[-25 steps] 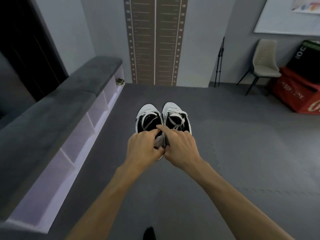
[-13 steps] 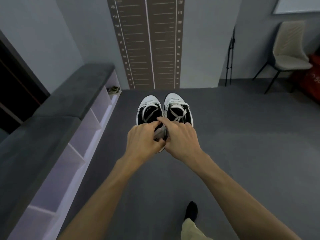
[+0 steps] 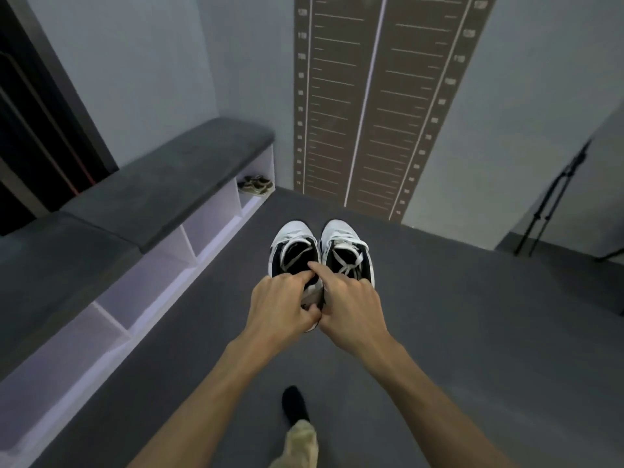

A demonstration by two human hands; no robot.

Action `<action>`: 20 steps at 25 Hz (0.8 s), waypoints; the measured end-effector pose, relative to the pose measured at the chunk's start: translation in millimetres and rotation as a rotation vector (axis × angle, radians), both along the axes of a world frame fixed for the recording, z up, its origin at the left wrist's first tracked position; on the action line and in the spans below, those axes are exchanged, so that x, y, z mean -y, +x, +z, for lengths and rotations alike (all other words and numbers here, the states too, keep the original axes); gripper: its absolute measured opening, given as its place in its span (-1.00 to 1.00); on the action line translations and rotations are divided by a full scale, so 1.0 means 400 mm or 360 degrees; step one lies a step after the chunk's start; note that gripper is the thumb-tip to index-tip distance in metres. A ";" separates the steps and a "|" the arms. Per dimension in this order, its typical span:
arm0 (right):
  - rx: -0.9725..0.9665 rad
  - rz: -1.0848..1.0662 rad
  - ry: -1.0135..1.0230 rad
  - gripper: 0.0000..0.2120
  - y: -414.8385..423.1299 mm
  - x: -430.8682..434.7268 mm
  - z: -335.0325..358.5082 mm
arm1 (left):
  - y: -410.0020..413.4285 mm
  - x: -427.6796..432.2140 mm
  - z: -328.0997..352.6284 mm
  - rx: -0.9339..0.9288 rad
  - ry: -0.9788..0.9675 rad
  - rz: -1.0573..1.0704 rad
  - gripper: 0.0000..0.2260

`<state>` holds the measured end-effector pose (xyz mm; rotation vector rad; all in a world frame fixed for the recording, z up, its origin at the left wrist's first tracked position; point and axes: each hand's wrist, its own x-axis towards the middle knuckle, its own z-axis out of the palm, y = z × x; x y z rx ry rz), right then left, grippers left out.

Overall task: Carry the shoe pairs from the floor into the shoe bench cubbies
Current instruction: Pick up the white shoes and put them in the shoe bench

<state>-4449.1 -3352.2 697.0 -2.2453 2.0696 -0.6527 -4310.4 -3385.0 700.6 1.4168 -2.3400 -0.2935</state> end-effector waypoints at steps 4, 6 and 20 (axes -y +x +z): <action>-0.0052 -0.0034 0.0064 -0.26 -0.172 0.316 -0.029 | -0.176 0.310 -0.051 -0.0058 0.0008 0.0028 -0.76; -0.0078 -0.0075 0.0050 -0.29 -0.264 0.483 -0.022 | -0.274 0.482 -0.049 -0.0064 0.0020 0.0023 -0.76; 0.0116 0.0517 -0.0039 -0.33 -0.672 1.535 -0.027 | -0.671 1.422 -0.024 0.0087 0.0014 0.0555 -0.74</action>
